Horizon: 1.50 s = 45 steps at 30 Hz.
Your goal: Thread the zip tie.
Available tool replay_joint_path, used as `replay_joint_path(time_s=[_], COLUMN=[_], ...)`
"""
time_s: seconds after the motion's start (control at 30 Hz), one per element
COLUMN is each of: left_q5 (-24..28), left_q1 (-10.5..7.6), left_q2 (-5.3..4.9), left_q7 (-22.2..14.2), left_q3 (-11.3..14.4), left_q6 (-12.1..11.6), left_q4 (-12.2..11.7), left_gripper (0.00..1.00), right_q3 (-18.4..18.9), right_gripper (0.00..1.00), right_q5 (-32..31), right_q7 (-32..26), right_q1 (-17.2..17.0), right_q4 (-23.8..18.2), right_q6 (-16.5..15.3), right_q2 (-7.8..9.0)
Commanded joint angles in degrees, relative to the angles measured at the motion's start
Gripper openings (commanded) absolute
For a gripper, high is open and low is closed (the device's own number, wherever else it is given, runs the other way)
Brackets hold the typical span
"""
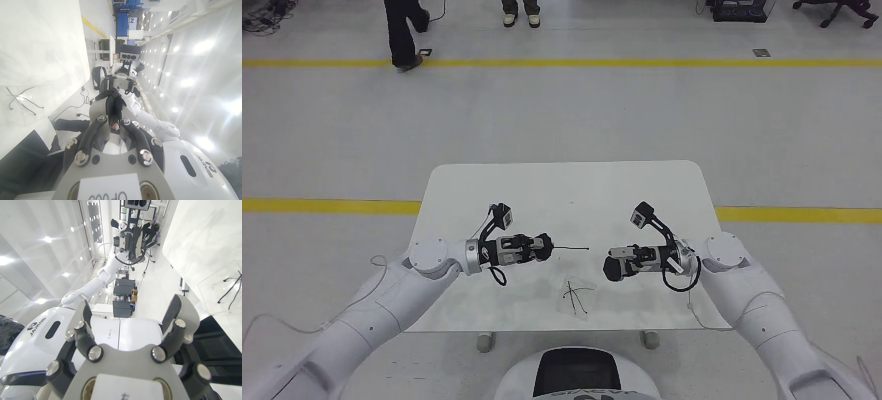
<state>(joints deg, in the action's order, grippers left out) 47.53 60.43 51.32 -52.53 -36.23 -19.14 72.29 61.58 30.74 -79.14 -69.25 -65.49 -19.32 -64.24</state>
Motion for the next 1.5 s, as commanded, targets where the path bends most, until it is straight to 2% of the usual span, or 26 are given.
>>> replay_joint_path(time_s=[0.0,0.17,0.33,0.43,0.47,0.5,0.53,0.57,0.6,0.9,1.03,1.47], left_q5=[0.35,1.44,4.40,5.47,5.26,5.35,5.51,5.39,5.37,5.50,5.57,4.13], left_q1=[0.38,0.40,-0.21,-0.58,-0.83,-0.91,-0.98,-1.11,-1.18,-1.27,-1.13,-0.65], left_q2=[0.15,1.17,2.36,3.03,3.23,3.40,3.55,3.73,3.86,4.83,5.15,5.81], left_q7=[-1.75,-4.46,-5.66,-6.18,-6.27,-6.16,-6.18,-6.18,-6.13,-6.09,-6.24,-7.16], left_q3=[0.27,1.41,2.09,2.29,2.33,2.36,2.38,2.40,2.41,2.08,1.74,0.88], left_q6=[0.73,1.76,4.13,4.54,4.59,4.72,4.83,4.97,5.09,5.56,5.63,6.16], left_q4=[0.43,0.30,-1.49,-2.38,-2.96,-3.20,-3.37,-3.71,-3.90,-5.36,-5.88,-5.95], left_gripper=[0.00,0.00,0.00,0.00,0.00,0.00,0.00,0.00,0.00,0.00,0.00,0.00], right_q3=[0.12,-1.26,-3.16,-3.53,-3.59,-3.63,-3.64,-3.67,-3.66,-3.68,-3.81,-4.04], right_gripper=[1.00,1.00,1.00,1.00,0.96,0.87,0.71,0.64,0.50,0.37,0.35,0.23], right_q5=[1.33,8.01,7.20,6.31,6.14,6.01,5.98,6.01,5.97,5.52,5.36,5.55], right_q7=[0.63,-0.50,-0.50,-0.50,-0.50,-0.50,-0.50,-0.50,-0.50,-0.50,-0.50,-0.50], right_q1=[-0.35,0.62,2.31,2.92,3.03,3.07,3.06,2.99,2.94,2.24,2.23,2.55], right_q4=[-0.47,1.25,2.67,3.66,3.90,4.02,4.04,3.95,3.92,2.78,2.76,3.35], right_q6=[-0.16,-0.16,-0.16,-0.16,-0.16,-0.16,-0.16,-0.16,-0.16,-0.16,-0.16,-0.16], right_q2=[-0.05,0.12,0.53,0.46,0.39,0.34,0.29,0.24,0.22,0.39,0.44,0.41])
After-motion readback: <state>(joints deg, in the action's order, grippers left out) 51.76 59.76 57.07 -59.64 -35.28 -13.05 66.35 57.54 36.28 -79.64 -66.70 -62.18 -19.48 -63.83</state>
